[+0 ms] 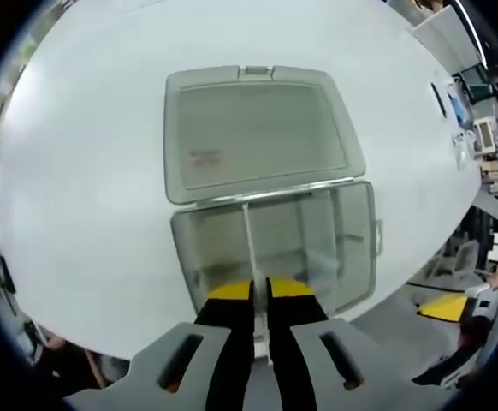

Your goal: Insert the divider into the dual guide fixture by aligning both edges with the guide slots and pushing it downward to the bottom, including one-sided entry, uneven engagement, binding, and posture correction.

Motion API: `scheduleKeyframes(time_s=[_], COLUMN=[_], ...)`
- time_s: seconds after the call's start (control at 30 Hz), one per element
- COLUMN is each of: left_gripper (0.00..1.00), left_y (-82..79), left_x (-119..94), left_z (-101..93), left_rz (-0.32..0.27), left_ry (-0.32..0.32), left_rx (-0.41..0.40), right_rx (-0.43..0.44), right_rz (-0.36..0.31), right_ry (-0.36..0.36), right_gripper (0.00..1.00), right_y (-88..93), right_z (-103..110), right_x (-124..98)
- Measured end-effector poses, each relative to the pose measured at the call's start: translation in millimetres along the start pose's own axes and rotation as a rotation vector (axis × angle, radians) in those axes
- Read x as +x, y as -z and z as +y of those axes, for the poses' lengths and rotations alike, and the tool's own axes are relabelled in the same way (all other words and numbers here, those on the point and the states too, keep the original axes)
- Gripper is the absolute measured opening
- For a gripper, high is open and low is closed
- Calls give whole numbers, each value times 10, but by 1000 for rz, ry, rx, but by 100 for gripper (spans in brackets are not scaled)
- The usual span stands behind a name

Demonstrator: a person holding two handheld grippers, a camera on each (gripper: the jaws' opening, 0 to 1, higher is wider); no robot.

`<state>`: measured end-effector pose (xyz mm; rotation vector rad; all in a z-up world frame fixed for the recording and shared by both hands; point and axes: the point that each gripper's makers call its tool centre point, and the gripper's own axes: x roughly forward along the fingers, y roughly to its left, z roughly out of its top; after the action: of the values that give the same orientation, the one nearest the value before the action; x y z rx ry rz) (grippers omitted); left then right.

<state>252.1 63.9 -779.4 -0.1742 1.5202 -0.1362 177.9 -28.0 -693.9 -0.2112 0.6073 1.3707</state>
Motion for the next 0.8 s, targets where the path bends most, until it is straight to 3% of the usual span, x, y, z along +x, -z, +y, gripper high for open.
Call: scheduleKeyframes(time_s=[0.8], left_gripper=[1], left_y=[-4], left_x=[16], left_z=[16], left_rz=[7], left_ry=[-7], left_rx=[25], right_rx=[2], right_rz=[-1], right_ry=[0], right_gripper=[52], right_y=[4], right_z=[4], right_x=[0])
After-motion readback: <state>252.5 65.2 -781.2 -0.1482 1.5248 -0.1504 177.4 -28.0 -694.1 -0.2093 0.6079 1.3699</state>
